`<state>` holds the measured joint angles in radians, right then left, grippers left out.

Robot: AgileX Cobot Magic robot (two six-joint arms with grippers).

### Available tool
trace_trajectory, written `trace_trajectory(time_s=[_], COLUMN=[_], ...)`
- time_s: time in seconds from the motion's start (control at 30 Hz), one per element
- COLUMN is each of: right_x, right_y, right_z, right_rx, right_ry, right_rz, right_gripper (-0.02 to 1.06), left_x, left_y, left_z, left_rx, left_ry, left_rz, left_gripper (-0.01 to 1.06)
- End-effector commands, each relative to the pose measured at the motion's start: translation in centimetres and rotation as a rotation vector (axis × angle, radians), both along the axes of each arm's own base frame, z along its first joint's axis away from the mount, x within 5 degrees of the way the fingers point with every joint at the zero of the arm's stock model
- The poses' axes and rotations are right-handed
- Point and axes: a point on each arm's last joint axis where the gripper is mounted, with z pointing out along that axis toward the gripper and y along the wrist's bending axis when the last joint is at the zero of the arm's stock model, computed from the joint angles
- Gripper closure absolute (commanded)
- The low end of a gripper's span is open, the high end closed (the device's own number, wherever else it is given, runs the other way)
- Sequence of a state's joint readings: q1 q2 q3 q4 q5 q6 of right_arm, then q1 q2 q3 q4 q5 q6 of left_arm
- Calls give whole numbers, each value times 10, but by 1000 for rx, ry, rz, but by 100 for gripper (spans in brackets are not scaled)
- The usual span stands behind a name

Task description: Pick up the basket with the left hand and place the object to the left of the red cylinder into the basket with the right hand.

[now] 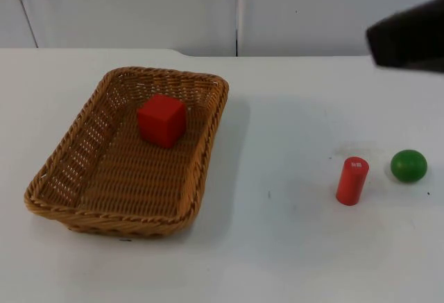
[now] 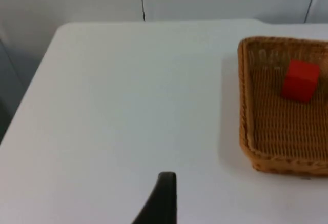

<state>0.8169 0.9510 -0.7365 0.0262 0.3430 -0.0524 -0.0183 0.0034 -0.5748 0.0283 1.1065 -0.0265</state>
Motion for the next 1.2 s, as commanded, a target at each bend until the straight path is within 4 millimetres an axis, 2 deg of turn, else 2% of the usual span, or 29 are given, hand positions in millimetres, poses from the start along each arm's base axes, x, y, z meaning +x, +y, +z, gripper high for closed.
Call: trace_trajectory(time_s=[0.0,0.07,0.13,0.2,0.33,0.57,0.8,0.97,1.07,1.17], right_x=[-9,-13,-25,-29,-49,-69,-81,-86,-90,-94], right_y=[-11,-15,-28,-32,-52,-75,-88,-95,-100,-104], right_z=[14,18,27,29,35,32,31,27,15,9], right_rx=[28,35,44,47,49,-13,-31,-48,-57,-48], right_ry=[-84,-104,-141,-144,-146,-112,-100,-96,-102,-85], right_rz=[15,19,27,28,30,28,27,23,19,16], right_gripper=[14,14,14,14,14,14,14,14,14,14], left_x=[4,9,10,10,10,10,10,10,10,10], left_y=[0,0,0,0,0,-4,-5,-4,-4,-4], left_z=[-11,-19,-19,-19,-19,-19,-19,-19,-19,-19], left_rx=[-10,-10,-22,-22,-22,4,5,3,3,2], left_ry=[39,53,44,44,44,44,44,44,44,44], left_rz=[7,7,4,4,4,-54,-61,-58,-58,-56], left_gripper=[21,21,21,21,21,21,20,11,0,0])
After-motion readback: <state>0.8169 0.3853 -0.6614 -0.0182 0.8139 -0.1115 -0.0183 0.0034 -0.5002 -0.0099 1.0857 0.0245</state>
